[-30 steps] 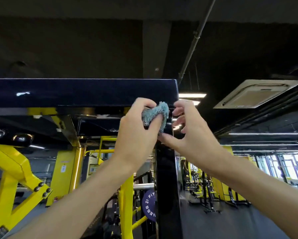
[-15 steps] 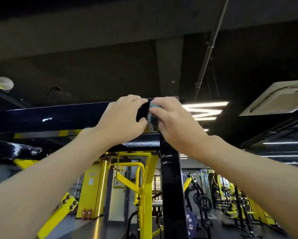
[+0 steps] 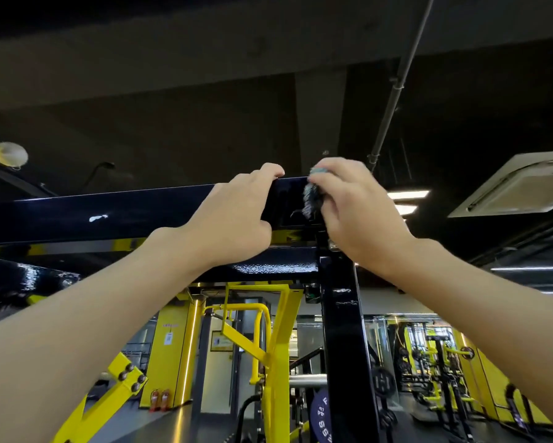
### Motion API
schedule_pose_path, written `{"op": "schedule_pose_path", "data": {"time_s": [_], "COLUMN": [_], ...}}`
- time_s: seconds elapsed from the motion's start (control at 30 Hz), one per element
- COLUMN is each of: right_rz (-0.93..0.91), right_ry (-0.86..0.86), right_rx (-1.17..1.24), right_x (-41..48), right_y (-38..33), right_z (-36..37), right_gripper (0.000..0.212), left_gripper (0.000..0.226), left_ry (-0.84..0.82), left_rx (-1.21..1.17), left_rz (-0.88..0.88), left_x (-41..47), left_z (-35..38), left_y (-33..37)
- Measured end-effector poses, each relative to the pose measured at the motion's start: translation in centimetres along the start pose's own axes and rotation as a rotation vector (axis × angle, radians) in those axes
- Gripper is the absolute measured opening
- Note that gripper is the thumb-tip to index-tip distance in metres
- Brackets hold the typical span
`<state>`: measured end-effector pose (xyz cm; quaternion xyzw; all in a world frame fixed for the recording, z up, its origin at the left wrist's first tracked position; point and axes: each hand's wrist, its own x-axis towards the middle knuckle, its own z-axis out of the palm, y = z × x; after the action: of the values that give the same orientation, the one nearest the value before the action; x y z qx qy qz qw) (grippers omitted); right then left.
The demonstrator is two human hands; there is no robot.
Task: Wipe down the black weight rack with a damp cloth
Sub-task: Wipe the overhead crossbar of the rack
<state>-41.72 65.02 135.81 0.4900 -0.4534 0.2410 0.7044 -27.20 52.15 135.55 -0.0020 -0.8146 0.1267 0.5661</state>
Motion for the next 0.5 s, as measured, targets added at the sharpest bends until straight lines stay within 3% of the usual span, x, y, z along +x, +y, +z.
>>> {"op": "schedule_pose_path", "data": {"time_s": [0.07,0.13,0.2,0.33,0.43,0.5], "right_rz": [0.049,-0.092,-0.077,0.467,0.782,0.855], "right_ry": [0.014,-0.111,-0.195,0.083,0.034,-0.031], "right_rx": [-0.012,0.047,0.201,0.606,1.093,1.163], "right_x": [-0.1,-0.7,-0.9,0.9,2.3,2.9], "right_y": [-1.6,-3.7,-5.1,-6.4,-7.7,-8.3], "right_z": [0.6,1.2,1.0,-0.4,-0.7,-0.8], "right_gripper": [0.03,0.03,0.032,0.037,0.043,0.037], "left_gripper": [0.075,0.081,0.086,0.084,0.083,0.08], "left_ry": [-0.013,-0.048,-0.038,0.108,0.116,0.164], "left_rx": [-0.048,-0.138,-0.254,-0.455,-0.487,-0.409], "left_rz": [0.024,0.034,0.034,0.046,0.07,0.084], "left_x": [0.0,-0.3,-1.3,-3.1,-3.1,-2.7], "left_z": [0.1,0.2,0.2,0.1,0.2,0.2], "left_y": [-0.6,-1.2,-1.7,-1.4,0.2,0.8]}}
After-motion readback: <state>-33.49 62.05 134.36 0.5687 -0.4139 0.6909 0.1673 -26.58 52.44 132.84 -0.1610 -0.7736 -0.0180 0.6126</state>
